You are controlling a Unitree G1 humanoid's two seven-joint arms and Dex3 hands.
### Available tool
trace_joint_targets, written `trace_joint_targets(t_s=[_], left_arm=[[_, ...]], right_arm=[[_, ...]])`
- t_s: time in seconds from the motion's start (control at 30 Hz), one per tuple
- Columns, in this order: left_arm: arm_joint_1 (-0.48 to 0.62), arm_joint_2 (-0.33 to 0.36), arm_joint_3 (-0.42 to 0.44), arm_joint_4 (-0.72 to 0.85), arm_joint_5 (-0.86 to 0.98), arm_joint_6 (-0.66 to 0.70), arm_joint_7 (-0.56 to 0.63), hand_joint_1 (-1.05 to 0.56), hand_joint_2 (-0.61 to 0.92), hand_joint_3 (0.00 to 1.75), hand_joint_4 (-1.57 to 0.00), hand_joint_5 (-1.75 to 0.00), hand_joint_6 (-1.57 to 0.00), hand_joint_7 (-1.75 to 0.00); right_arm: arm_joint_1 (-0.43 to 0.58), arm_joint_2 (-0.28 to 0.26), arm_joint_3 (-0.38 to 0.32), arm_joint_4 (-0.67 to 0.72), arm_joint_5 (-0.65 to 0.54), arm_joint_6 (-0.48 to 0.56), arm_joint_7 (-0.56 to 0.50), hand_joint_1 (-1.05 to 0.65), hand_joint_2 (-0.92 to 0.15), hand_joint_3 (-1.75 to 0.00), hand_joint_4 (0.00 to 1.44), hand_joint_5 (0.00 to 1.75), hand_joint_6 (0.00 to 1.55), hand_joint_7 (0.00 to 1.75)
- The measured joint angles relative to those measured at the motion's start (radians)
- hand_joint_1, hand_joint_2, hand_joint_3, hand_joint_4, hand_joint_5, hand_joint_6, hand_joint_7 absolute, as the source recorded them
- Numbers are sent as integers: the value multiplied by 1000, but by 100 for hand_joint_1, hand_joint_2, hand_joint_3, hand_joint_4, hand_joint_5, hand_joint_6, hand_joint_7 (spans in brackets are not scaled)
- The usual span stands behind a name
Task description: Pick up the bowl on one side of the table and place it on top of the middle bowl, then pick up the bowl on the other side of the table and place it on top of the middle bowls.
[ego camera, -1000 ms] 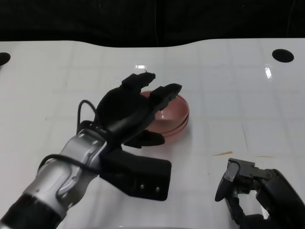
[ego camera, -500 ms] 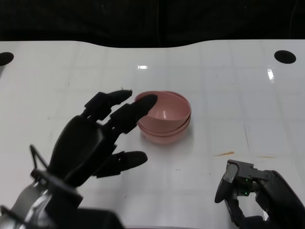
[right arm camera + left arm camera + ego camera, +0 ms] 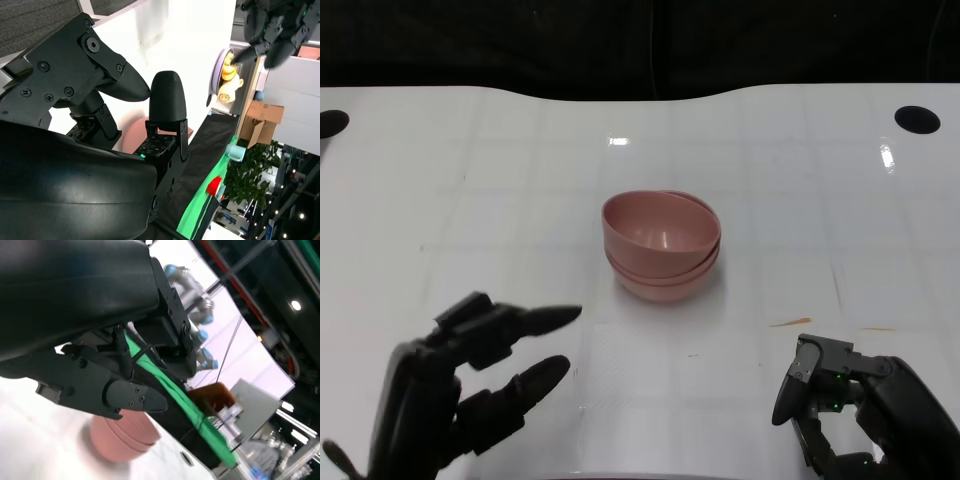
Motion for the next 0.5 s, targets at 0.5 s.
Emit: trace_joint_targets(t_s=[0.5], left_arm=[[118, -92, 1, -77, -498, 236, -437, -10, 48, 122, -91, -167, -87, -147]], right_arm=[[0, 0, -14, 14, 5, -8, 5, -17, -38, -138, 84, 175, 79, 146]])
